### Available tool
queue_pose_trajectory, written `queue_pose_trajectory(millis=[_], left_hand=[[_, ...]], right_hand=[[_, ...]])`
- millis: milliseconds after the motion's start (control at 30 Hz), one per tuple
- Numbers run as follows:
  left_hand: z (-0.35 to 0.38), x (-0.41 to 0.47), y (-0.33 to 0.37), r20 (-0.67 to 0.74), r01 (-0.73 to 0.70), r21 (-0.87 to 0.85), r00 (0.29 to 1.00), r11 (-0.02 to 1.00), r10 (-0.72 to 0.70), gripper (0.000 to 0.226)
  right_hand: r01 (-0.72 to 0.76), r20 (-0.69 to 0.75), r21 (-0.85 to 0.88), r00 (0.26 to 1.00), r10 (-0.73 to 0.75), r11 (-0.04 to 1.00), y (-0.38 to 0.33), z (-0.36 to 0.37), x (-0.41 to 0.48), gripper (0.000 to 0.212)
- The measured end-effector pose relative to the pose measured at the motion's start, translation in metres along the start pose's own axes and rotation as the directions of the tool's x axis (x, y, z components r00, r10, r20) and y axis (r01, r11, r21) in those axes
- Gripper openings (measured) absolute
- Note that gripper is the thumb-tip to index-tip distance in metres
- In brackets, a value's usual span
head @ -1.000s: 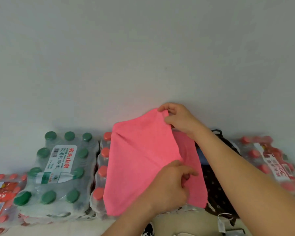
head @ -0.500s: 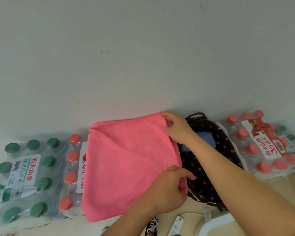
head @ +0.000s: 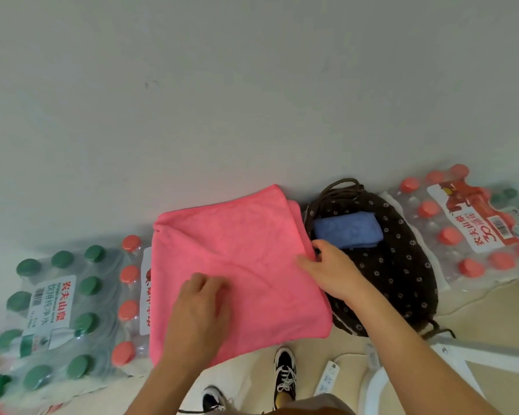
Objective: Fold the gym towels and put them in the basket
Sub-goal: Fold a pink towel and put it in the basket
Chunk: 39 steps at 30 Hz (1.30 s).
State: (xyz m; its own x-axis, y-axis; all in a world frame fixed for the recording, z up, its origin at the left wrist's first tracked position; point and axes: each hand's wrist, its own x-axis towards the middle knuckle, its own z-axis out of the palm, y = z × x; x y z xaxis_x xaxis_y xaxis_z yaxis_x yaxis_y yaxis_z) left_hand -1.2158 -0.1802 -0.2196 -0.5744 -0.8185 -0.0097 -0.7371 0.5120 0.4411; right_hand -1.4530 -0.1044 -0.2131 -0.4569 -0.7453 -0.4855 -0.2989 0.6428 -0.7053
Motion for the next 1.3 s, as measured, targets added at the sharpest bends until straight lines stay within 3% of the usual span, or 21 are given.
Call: queue_pose_trajectory(millis=[100,200,367,500,600,767,833,900,967,1067,1200,1300], left_hand=[[-0.016,-0.009,-0.032,-0.088,0.164,0.137,0.984,0.977,-0.153,0.044],[-0.026,-0.016,-0.044,-0.065,0.221,0.267,0.975,0.938,-0.211,0.047],[-0.041,-0.022,-0.043,-0.001,0.346,0.083,0.938,0.934,-0.348,0.052],[-0.045,-0.026,-0.040,0.048,0.295,0.051,0.953,0.954,-0.298,0.061],[-0.056,-0.028,-0.046,0.204,0.286,-0.001,0.938,0.958,-0.279,0.052],[-0.079,-0.038,-0.054,0.455,0.305,0.007,0.847,0.952,-0.275,0.045],[-0.083,-0.031,-0.052,0.416,0.227,0.170,0.865,0.959,-0.279,0.038],[-0.081,-0.017,-0.044,0.265,0.149,0.262,0.939,0.953,-0.219,0.033],[-0.074,0.003,-0.028,0.129,0.097,0.173,0.984,0.980,-0.120,0.030],[-0.053,0.039,0.009,0.051,-0.010,0.018,0.999,1.000,0.009,0.025],[-0.016,0.093,0.059,-0.014,-0.102,-0.102,0.995,0.990,0.101,0.025],[0.009,0.128,0.075,-0.010,-0.110,-0.082,0.994,0.991,0.110,0.029]], right_hand=[[0.007,-0.065,-0.069,0.998,-0.011,0.998,0.007,0.019,-0.021,0.034],[0.038,-0.204,-0.110,0.977,-0.060,0.993,0.009,0.025,-0.032,0.041],[0.098,-0.307,-0.100,0.944,-0.124,0.990,0.004,0.030,-0.039,0.046],[0.130,-0.365,-0.199,0.910,-0.197,0.971,0.002,0.039,-0.045,0.052],[0.115,-0.341,-0.191,0.923,-0.176,0.975,0.008,0.039,-0.053,0.053],[0.116,-0.310,-0.247,0.931,-0.191,0.962,0.028,0.037,-0.071,0.047],[0.089,-0.318,-0.299,0.929,-0.187,0.950,0.030,0.035,-0.074,0.040],[0.086,-0.334,-0.345,0.919,-0.208,0.935,0.026,0.029,-0.071,0.031],[0.132,-0.339,-0.343,0.906,-0.253,0.930,0.015,0.023,-0.059,0.021],[0.191,-0.319,-0.258,0.909,-0.270,0.947,-0.002,0.013,-0.031,0.015],[0.150,-0.283,-0.047,0.946,-0.157,0.988,-0.016,0.000,0.012,0.033],[0.086,-0.231,0.074,0.971,-0.067,0.994,-0.019,-0.008,0.036,0.043]])
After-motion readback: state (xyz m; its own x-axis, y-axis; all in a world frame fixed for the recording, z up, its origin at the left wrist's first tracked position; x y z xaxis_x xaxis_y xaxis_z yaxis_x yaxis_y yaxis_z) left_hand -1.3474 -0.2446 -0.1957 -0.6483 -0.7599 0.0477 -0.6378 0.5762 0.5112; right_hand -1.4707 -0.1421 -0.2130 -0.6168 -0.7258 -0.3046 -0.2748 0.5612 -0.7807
